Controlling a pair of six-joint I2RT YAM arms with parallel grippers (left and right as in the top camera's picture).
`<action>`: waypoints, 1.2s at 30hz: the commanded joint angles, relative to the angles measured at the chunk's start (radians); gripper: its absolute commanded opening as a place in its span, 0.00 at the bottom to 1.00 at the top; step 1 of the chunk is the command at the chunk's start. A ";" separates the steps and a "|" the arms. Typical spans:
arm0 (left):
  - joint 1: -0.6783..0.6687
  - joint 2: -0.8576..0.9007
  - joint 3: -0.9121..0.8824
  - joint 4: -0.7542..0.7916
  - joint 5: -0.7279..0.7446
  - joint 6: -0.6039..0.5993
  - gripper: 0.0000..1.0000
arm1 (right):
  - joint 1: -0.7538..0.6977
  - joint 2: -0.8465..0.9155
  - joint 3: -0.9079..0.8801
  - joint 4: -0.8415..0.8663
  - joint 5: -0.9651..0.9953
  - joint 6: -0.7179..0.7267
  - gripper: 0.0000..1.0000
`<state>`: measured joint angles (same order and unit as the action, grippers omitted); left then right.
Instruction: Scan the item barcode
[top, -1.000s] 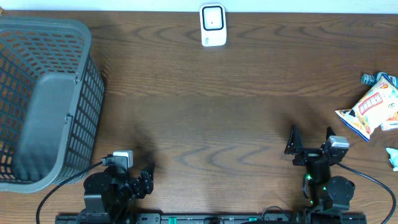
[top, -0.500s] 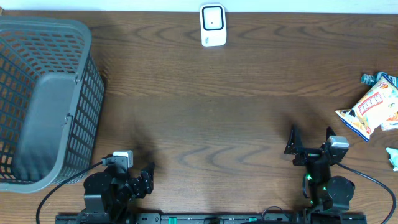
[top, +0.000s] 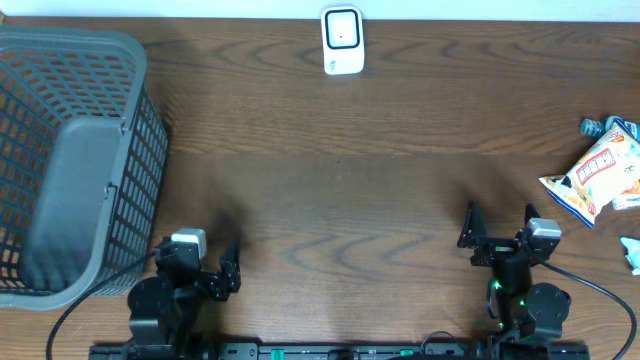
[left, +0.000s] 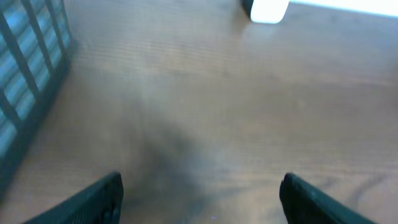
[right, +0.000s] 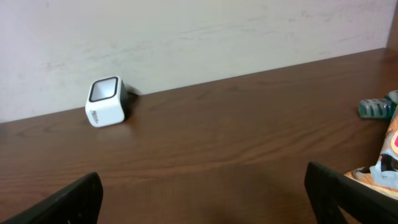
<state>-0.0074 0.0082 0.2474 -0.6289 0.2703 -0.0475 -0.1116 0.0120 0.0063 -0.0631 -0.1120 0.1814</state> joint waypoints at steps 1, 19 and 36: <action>0.002 -0.006 -0.061 0.237 -0.032 0.079 0.81 | 0.008 -0.007 -0.001 -0.005 0.009 -0.011 0.99; -0.001 -0.006 -0.240 0.562 -0.159 0.185 0.80 | 0.008 -0.007 -0.001 -0.005 0.009 -0.011 0.99; -0.041 -0.007 -0.243 0.588 -0.178 0.122 0.80 | 0.008 -0.007 -0.001 -0.005 0.009 -0.011 0.99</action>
<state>-0.0441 0.0086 0.0273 -0.0330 0.0982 0.1242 -0.1116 0.0116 0.0063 -0.0631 -0.1112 0.1810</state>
